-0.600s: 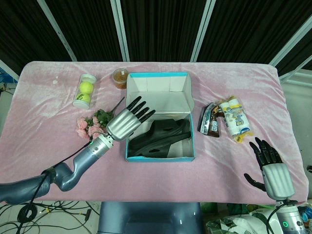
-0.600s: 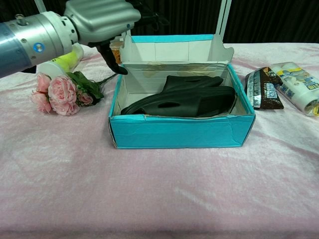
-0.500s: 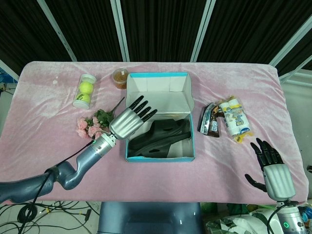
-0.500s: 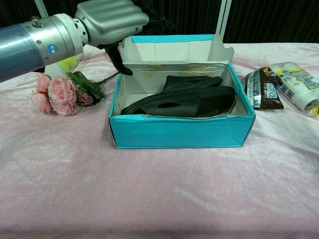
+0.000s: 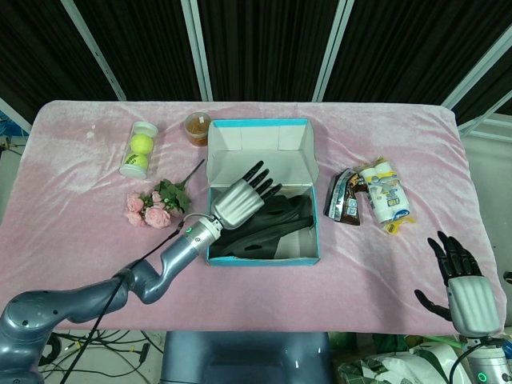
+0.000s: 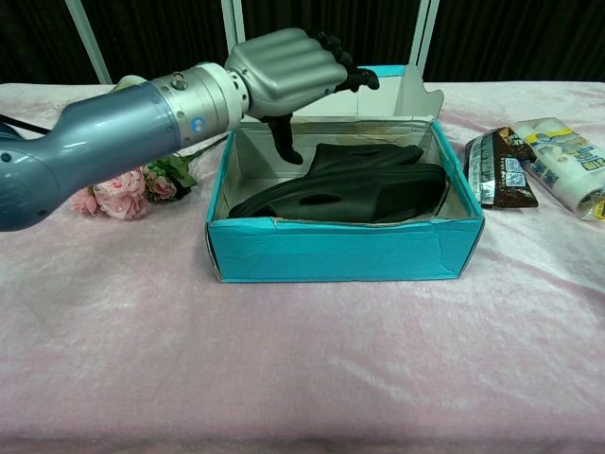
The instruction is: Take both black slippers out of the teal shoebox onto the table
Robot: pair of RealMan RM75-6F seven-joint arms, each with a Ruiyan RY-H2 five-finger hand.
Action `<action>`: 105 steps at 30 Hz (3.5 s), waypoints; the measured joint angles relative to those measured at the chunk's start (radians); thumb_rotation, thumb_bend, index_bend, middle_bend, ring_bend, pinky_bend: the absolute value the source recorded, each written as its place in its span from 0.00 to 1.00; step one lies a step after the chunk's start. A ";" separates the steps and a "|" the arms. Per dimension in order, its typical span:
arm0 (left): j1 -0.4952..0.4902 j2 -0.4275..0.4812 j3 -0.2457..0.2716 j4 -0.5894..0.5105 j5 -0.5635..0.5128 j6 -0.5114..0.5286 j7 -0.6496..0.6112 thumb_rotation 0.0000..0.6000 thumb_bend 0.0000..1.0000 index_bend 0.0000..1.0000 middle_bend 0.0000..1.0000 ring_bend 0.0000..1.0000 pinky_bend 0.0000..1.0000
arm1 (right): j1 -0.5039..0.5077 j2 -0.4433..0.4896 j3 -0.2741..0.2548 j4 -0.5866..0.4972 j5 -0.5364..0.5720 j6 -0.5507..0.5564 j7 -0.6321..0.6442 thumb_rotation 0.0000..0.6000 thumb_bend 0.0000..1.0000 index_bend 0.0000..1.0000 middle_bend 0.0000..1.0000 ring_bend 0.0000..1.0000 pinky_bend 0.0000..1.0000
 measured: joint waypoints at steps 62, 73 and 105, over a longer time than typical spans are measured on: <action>0.336 0.118 0.103 -0.044 -0.078 0.717 -0.232 1.00 0.53 0.32 0.50 0.27 0.14 | 0.006 0.007 0.016 0.051 -0.011 -0.029 0.098 1.00 0.10 0.00 0.00 0.00 0.15; 0.477 0.133 0.095 0.028 -0.197 0.660 -0.290 1.00 0.53 0.31 0.49 0.27 0.13 | 0.018 0.000 0.016 0.061 0.001 -0.052 0.102 1.00 0.10 0.00 0.00 0.00 0.15; 0.609 0.090 0.075 0.146 -0.367 0.466 -0.007 1.00 0.09 0.16 0.26 0.09 0.00 | 0.065 -0.014 0.022 0.076 0.013 -0.103 0.106 1.00 0.10 0.00 0.00 0.00 0.15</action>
